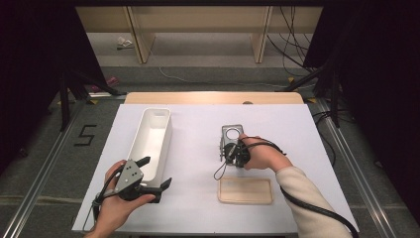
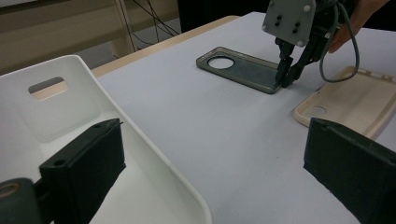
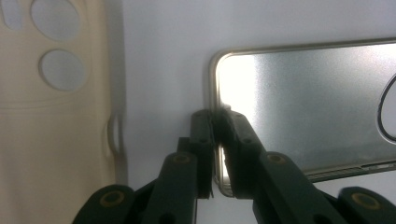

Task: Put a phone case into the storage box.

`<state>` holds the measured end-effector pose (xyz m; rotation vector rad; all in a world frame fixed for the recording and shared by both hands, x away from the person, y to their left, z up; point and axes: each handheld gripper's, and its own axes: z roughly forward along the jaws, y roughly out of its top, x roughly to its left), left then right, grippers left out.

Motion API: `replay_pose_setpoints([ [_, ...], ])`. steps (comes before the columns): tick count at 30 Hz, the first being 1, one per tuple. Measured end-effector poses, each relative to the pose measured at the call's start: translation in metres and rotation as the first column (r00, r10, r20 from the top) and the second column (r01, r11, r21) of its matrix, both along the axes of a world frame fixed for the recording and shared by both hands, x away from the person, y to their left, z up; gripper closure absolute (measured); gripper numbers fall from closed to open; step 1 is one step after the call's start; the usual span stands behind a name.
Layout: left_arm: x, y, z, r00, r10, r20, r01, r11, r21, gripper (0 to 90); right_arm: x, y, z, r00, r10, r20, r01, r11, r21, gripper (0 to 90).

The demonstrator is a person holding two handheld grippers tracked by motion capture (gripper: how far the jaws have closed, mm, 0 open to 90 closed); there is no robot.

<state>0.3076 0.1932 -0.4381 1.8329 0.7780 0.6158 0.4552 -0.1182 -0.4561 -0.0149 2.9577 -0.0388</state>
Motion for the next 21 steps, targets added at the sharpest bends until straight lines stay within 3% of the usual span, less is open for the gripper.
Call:
replay_pose_setpoints([
  [21,-0.0003,-0.0006,0.0004,1.0000,-0.002,0.004,0.002,1.0000,0.003,4.7,-0.0011,0.0007,-0.0004,0.9997,-0.023,0.007,0.023,1.000,0.019,87.0],
])
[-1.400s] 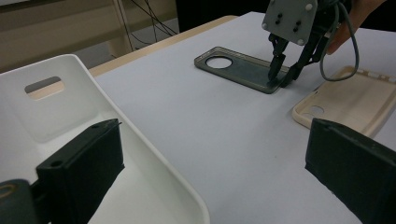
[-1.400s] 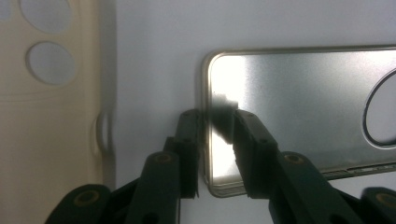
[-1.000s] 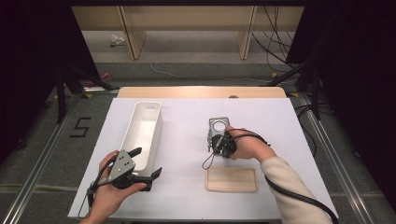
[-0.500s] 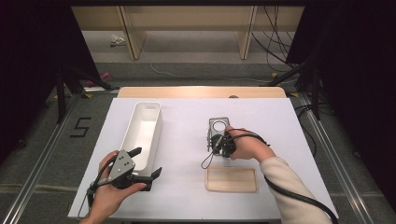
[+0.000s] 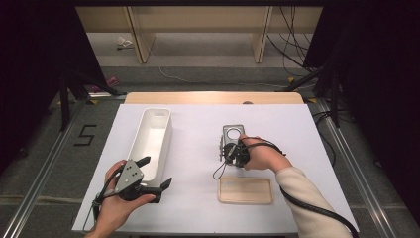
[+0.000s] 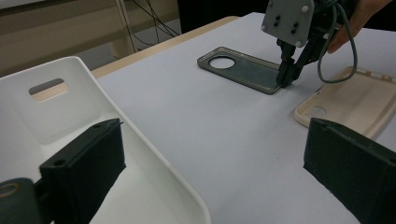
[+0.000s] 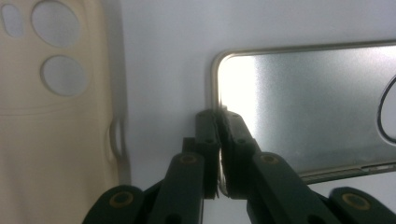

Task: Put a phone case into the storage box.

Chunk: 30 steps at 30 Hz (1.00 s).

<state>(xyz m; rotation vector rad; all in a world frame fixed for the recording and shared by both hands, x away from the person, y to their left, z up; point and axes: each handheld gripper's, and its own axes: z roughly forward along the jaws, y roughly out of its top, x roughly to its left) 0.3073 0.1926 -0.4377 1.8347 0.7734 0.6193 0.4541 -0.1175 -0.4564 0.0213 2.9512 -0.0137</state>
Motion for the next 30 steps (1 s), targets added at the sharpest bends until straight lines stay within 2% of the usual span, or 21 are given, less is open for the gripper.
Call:
replay_pose_setpoints([
  [8,0.000,0.000,0.000,1.0000,0.000,0.001,0.000,1.0000,-0.002,4.8,-0.001,-0.001,0.001,0.9999,-0.016,0.000,0.016,1.000,0.003,88.0],
  [16,0.000,0.000,0.000,1.0000,0.000,0.000,0.000,1.0000,-0.003,4.8,-0.002,-0.005,0.002,0.9995,-0.030,0.000,0.030,0.998,0.048,88.5],
  [19,0.000,0.000,0.000,1.0000,0.000,0.000,0.000,1.0000,-0.003,4.8,-0.002,-0.006,0.005,0.9992,-0.037,0.016,0.036,0.998,0.061,88.5],
  [22,0.000,0.000,0.000,1.0000,0.000,0.001,0.000,1.0000,-0.003,4.9,-0.003,-0.008,0.008,0.9990,-0.041,0.015,0.040,0.995,0.087,88.4],
  [24,0.000,0.000,0.000,1.0000,0.002,0.000,-0.002,1.0000,-0.006,5.0,-0.004,-0.011,0.011,0.9984,-0.055,0.011,0.053,0.989,0.138,88.4],
  [25,0.000,0.000,0.000,1.0000,0.002,0.000,-0.002,1.0000,-0.006,5.0,-0.004,-0.011,0.011,0.9984,-0.055,0.011,0.053,0.989,0.138,88.4],
  [26,-0.001,0.001,0.001,1.0000,0.001,0.002,-0.001,0.9999,-0.012,5.1,-0.004,-0.014,0.015,0.9983,-0.058,0.006,0.057,0.984,0.169,88.4],
  [28,-0.001,0.001,0.001,1.0000,0.000,0.001,0.000,0.9999,-0.013,5.2,-0.004,-0.015,0.016,0.9976,-0.068,0.006,0.066,0.981,0.184,88.5],
  [30,-0.001,0.001,0.001,1.0000,0.002,0.000,-0.002,0.9999,-0.013,5.3,-0.005,-0.019,0.020,0.9963,-0.086,0.000,0.083,0.971,0.225,88.5],
])
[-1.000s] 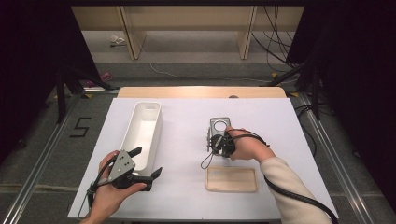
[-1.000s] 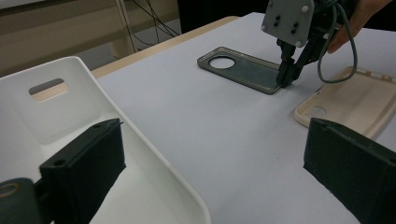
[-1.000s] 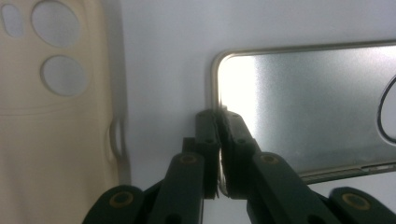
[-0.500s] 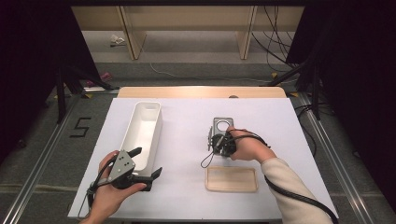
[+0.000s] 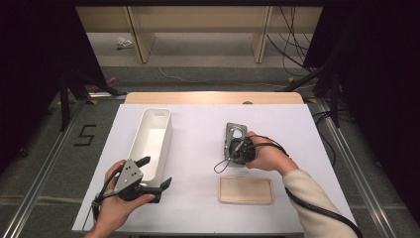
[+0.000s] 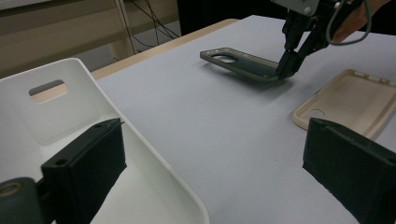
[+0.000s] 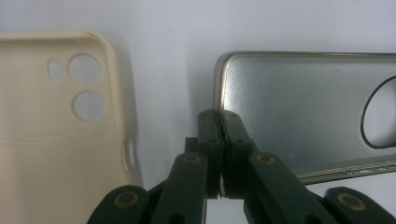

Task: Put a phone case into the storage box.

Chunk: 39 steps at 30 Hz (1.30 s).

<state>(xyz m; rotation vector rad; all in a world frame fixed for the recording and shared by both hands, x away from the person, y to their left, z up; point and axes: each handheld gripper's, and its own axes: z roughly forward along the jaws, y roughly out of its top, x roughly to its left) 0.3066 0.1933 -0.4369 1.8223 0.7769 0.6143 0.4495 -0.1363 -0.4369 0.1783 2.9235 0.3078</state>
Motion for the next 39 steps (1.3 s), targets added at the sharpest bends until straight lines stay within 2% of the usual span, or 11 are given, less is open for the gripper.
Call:
replay_pose_setpoints([
  [2,0.000,0.000,0.000,1.0000,0.001,0.001,-0.001,1.0000,0.000,5.4,-0.001,-0.004,0.004,0.9997,-0.025,0.003,0.024,0.998,0.062,88.7],
  [3,0.000,0.000,0.000,1.0000,0.001,0.001,-0.001,1.0000,0.000,5.4,-0.001,-0.004,0.004,0.9997,-0.025,0.003,0.024,0.998,0.062,88.7],
  [6,0.000,0.000,0.000,1.0000,0.000,0.001,0.000,1.0000,0.000,5.5,-0.004,-0.007,0.010,0.9986,-0.052,0.006,0.051,0.989,0.136,88.7],
  [7,0.000,0.000,0.000,1.0000,0.000,0.001,0.000,1.0000,0.000,5.6,-0.004,-0.007,0.010,0.9986,-0.052,0.006,0.051,0.989,0.136,88.7],
  [8,0.000,0.000,0.000,1.0000,0.002,0.002,-0.002,1.0000,0.000,5.6,-0.005,-0.008,0.012,0.9982,-0.059,0.013,0.056,0.984,0.170,88.7],
  [12,0.000,0.000,0.000,1.0000,0.003,0.001,-0.003,1.0000,-0.002,5.8,-0.010,-0.009,0.016,0.9984,-0.046,0.033,0.038,0.975,0.218,88.7],
  [16,0.000,0.000,0.000,1.0000,0.003,0.001,-0.003,1.0000,-0.002,5.9,-0.018,-0.008,0.019,0.9986,-0.032,0.042,0.019,0.960,0.279,88.7],
  [23,0.000,0.000,0.001,1.0000,0.004,0.004,-0.004,1.0000,-0.002,6.2,-0.031,-0.005,0.018,0.9989,-0.020,0.042,0.006,0.952,0.307,88.7],
  [27,-0.001,0.000,0.001,1.0000,0.005,0.005,-0.005,1.0000,-0.002,6.6,-0.039,-0.006,0.021,0.9993,-0.018,0.034,0.005,0.936,0.353,88.8],
  [32,0.000,-0.001,0.000,1.0000,0.005,0.001,-0.005,1.0000,0.000,7.2,-0.049,-0.005,0.023,0.9992,-0.001,0.039,-0.014,0.924,0.381,88.8],
  [39,0.000,-0.001,-0.001,0.9999,0.010,-0.004,-0.010,0.9999,0.003,7.6,-0.061,-0.001,0.027,0.9971,0.029,0.070,-0.054,0.919,0.391,88.9],
])
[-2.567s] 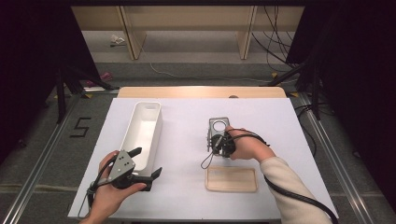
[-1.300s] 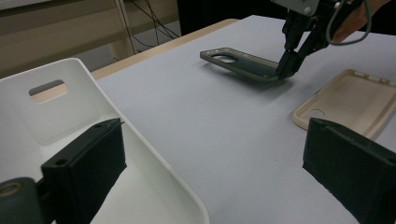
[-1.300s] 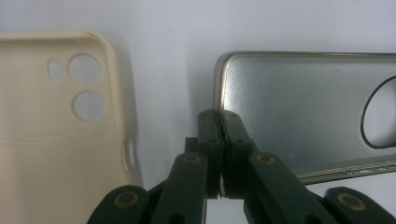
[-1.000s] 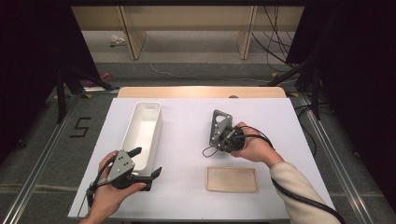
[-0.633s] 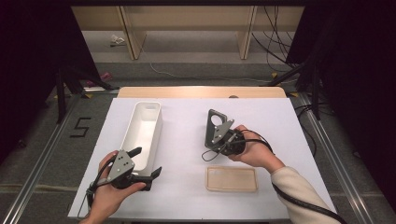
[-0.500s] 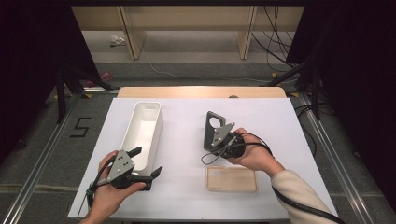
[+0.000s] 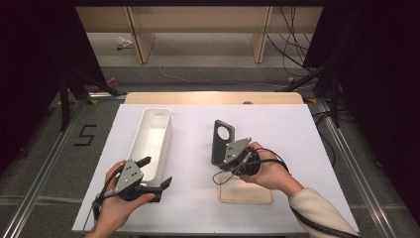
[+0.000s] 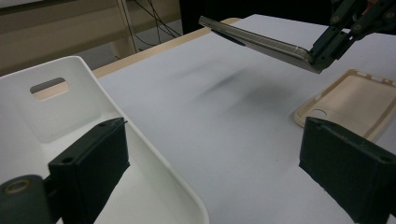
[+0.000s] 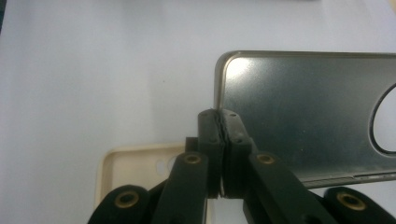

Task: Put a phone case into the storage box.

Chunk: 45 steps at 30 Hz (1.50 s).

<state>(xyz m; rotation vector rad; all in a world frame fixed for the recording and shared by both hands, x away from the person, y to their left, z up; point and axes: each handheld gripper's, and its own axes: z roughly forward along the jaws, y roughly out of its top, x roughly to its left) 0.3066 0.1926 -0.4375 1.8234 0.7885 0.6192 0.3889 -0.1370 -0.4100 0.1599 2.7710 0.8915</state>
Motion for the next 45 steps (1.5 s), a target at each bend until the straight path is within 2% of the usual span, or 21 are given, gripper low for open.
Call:
replay_pose_setpoints([
  [26,0.003,0.000,-0.002,0.9996,0.018,-0.022,-0.018,0.9998,-0.013,8.9,-0.012,0.007,0.002,0.9996,0.030,-0.003,-0.030,0.999,0.045,88.9],
  [31,0.006,0.000,0.008,0.9994,0.016,-0.030,-0.018,0.9989,-0.044,10.0,-0.019,0.014,0.004,0.9986,0.051,0.011,-0.051,0.998,0.044,88.9],
  [34,0.013,-0.001,0.020,0.9998,0.012,-0.018,-0.013,0.9994,-0.033,10.2,-0.023,0.018,0.005,0.9975,0.068,0.015,-0.069,0.997,0.045,88.9],
  [35,0.020,-0.003,0.028,0.9995,0.016,-0.029,-0.016,0.9994,-0.030,10.4,-0.025,0.022,0.006,0.9968,0.077,0.020,-0.078,0.996,0.041,88.9],
  [36,0.020,-0.003,0.028,0.9995,0.016,-0.029,-0.016,0.9994,-0.030,10.6,-0.025,0.022,0.006,0.9968,0.077,0.020,-0.078,0.996,0.041,88.9],
  [38,0.029,-0.007,0.036,0.9984,0.029,-0.048,-0.031,0.9990,-0.032,11.1,-0.027,0.024,0.006,0.9966,0.079,0.022,-0.080,0.996,0.039,88.9],
  [39,0.038,-0.012,0.042,0.9972,0.037,-0.065,-0.040,0.9986,-0.036,11.9,-0.029,0.025,0.006,0.9964,0.082,0.022,-0.083,0.996,0.040,88.9],
  [42,0.047,-0.019,0.046,0.9959,0.037,-0.082,-0.041,0.9984,-0.039,12.9,-0.031,0.027,0.006,0.9958,0.087,0.029,-0.088,0.995,0.039,88.9],
  [43,0.055,-0.026,0.049,0.9932,0.030,-0.112,-0.034,0.9987,-0.038,13.1,-0.031,0.027,0.006,0.9953,0.090,0.033,-0.092,0.995,0.038,88.9],
  [44,0.055,-0.026,0.049,0.9932,0.030,-0.112,-0.034,0.9987,-0.038,13.4,-0.031,0.027,0.006,0.9953,0.090,0.033,-0.092,0.995,0.038,88.9],
  [45,0.063,-0.035,0.052,0.9902,0.021,-0.138,-0.025,0.9993,-0.029,14.0,-0.032,0.027,0.007,0.9959,0.083,0.036,-0.085,0.996,0.041,88.9],
])
